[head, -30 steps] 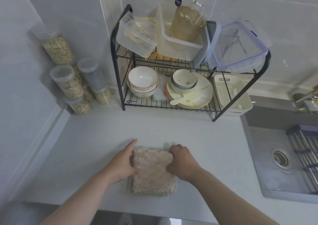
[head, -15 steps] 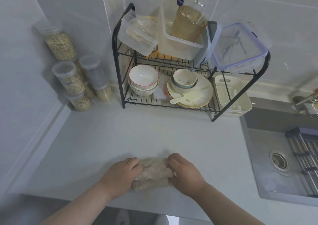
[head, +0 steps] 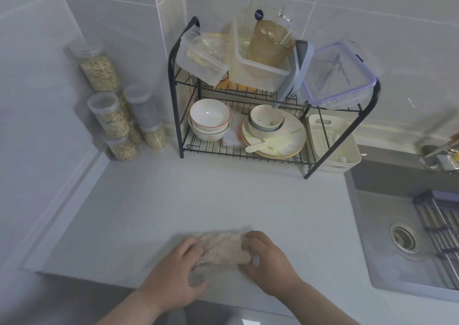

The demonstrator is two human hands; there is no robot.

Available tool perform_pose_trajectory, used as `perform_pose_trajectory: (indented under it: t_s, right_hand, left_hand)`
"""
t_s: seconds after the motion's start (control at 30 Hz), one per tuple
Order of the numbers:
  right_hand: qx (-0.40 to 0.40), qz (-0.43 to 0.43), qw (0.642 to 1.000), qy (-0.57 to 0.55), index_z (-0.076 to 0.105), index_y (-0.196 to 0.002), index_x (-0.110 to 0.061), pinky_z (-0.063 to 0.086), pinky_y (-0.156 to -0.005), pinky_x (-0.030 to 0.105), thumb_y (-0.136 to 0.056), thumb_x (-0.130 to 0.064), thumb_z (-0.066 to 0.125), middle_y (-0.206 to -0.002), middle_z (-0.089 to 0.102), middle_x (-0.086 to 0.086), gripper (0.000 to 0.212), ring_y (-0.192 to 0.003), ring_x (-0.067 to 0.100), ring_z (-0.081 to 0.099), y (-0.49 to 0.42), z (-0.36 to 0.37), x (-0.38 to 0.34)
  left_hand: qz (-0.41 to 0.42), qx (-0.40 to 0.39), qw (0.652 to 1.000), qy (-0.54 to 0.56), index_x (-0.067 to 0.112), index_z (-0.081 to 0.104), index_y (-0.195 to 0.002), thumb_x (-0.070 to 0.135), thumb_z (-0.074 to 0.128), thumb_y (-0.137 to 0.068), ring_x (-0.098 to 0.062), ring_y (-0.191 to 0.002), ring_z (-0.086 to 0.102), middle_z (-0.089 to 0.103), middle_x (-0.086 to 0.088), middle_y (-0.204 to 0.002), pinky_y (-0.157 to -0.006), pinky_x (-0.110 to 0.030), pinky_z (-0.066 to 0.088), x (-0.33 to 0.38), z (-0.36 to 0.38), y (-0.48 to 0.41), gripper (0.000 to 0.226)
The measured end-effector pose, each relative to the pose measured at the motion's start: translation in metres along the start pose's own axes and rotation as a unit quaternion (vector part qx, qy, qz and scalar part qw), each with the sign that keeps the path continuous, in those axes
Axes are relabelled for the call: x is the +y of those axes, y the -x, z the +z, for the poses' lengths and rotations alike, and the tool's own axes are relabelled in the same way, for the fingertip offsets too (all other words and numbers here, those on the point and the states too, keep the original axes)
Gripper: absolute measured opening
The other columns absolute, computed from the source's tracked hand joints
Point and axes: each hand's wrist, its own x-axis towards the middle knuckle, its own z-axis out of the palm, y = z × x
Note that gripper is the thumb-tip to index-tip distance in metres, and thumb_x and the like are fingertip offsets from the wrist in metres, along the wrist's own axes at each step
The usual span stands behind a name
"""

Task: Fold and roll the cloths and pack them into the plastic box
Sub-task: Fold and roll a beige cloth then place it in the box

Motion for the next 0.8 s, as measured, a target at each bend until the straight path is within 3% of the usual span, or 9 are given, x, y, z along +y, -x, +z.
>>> perform_pose_trajectory:
  t_s: [0.1, 0.2, 0.33, 0.47, 0.53, 0.6, 0.67, 0.7, 0.8]
  right_hand:
    - [-0.011, 0.000, 1.000, -0.001, 0.067, -0.097, -0.027, 0.043, -0.080, 0.010, -0.079, -0.027, 0.062, -0.114, 0.043, -0.032, 0.019, -0.096, -0.001, 0.058, 0.000, -0.002, 0.003]
    - [-0.025, -0.021, 0.999, 0.015, 0.063, -0.090, -0.024, 0.047, -0.075, 0.018, -0.077, -0.022, 0.059, -0.116, 0.049, -0.025, 0.014, -0.093, 0.008, 0.059, 0.000, -0.002, 0.004]
    - [-0.049, -0.052, 0.997, 0.032, 0.057, -0.087, -0.022, 0.049, -0.077, 0.027, -0.075, -0.029, 0.051, -0.110, 0.044, -0.019, 0.014, -0.091, 0.018, 0.057, 0.000, -0.007, -0.003]
    - [0.065, -0.075, 0.988, 0.120, 0.058, -0.098, -0.025, 0.044, -0.092, 0.025, -0.085, -0.049, 0.049, -0.128, 0.055, -0.003, 0.029, -0.112, 0.016, 0.053, -0.001, -0.004, -0.019]
    - [0.050, -0.075, 0.984, 0.151, 0.053, -0.113, -0.027, 0.048, -0.092, 0.026, -0.088, -0.050, 0.046, -0.132, 0.057, 0.000, 0.035, -0.118, 0.017, 0.055, -0.006, 0.003, -0.027]
    - [0.007, -0.048, 0.987, 0.150, 0.046, -0.132, -0.025, 0.042, -0.102, 0.029, -0.087, -0.051, 0.044, -0.143, 0.050, 0.000, 0.052, -0.129, 0.019, 0.050, -0.010, 0.013, -0.026]
    - [-0.019, 0.016, 0.993, 0.111, 0.030, -0.148, -0.023, 0.023, -0.116, 0.028, -0.087, -0.052, 0.050, -0.153, 0.033, -0.004, 0.071, -0.142, 0.018, 0.030, -0.015, 0.015, -0.023]
    - [-0.032, 0.045, 0.994, 0.099, 0.024, -0.150, -0.023, 0.018, -0.118, 0.029, -0.085, -0.052, 0.055, -0.154, 0.028, -0.006, 0.077, -0.143, 0.017, 0.024, -0.017, 0.013, -0.020]
    - [-0.039, 0.087, 0.990, 0.099, 0.041, -0.135, -0.022, 0.026, -0.109, 0.029, -0.076, -0.052, 0.064, -0.140, 0.039, -0.008, 0.071, -0.133, 0.016, 0.031, -0.027, 0.002, -0.027]
  left_hand:
    - [-0.015, 0.009, 1.000, 0.005, 0.026, 0.056, -0.097, 0.024, 0.066, -0.072, 0.000, -0.083, 0.052, 0.043, 0.015, -0.111, -0.068, -0.007, 0.036, -0.002, 0.003, -0.003, 0.027]
    - [-0.002, 0.035, 0.999, -0.015, 0.021, 0.051, -0.081, 0.020, 0.047, -0.074, -0.004, -0.081, 0.051, 0.043, 0.012, -0.104, -0.065, -0.012, 0.040, -0.006, 0.009, -0.005, 0.009]
    - [0.038, 0.045, 0.995, -0.076, 0.020, 0.056, -0.068, 0.029, 0.051, -0.072, -0.012, -0.086, 0.056, 0.052, 0.008, -0.098, -0.071, -0.019, 0.044, -0.002, 0.007, -0.006, 0.010]
    - [0.028, 0.067, 0.990, -0.119, 0.022, 0.067, -0.062, 0.045, 0.053, -0.080, -0.015, -0.090, 0.052, 0.063, 0.008, -0.089, -0.081, -0.027, 0.037, 0.007, -0.002, -0.017, 0.032]
    - [-0.009, 0.060, 0.993, -0.105, 0.023, 0.068, -0.067, 0.051, 0.051, -0.079, -0.012, -0.090, 0.052, 0.062, 0.010, -0.090, -0.081, -0.024, 0.036, 0.008, 0.000, -0.024, 0.034]
    - [-0.074, 0.049, 0.995, -0.044, 0.022, 0.067, -0.091, 0.051, 0.064, -0.072, -0.012, -0.101, 0.051, 0.060, 0.008, -0.105, -0.088, -0.019, 0.033, 0.010, 0.005, -0.027, 0.035]
    - [-0.164, 0.060, 0.985, 0.003, 0.013, 0.056, -0.125, 0.044, 0.078, -0.067, -0.016, -0.124, 0.042, 0.052, 0.002, -0.131, -0.103, -0.021, 0.026, 0.009, 0.007, -0.029, 0.069]
    - [-0.193, 0.048, 0.980, 0.009, 0.012, 0.050, -0.133, 0.045, 0.080, -0.066, -0.018, -0.130, 0.038, 0.047, 0.002, -0.137, -0.107, -0.022, 0.024, 0.006, 0.007, -0.030, 0.080]
    - [-0.206, 0.010, 0.978, 0.006, 0.017, 0.064, -0.113, 0.057, 0.078, -0.054, -0.017, -0.117, 0.042, 0.048, 0.008, -0.121, -0.097, -0.021, 0.028, 0.007, 0.001, -0.038, 0.072]
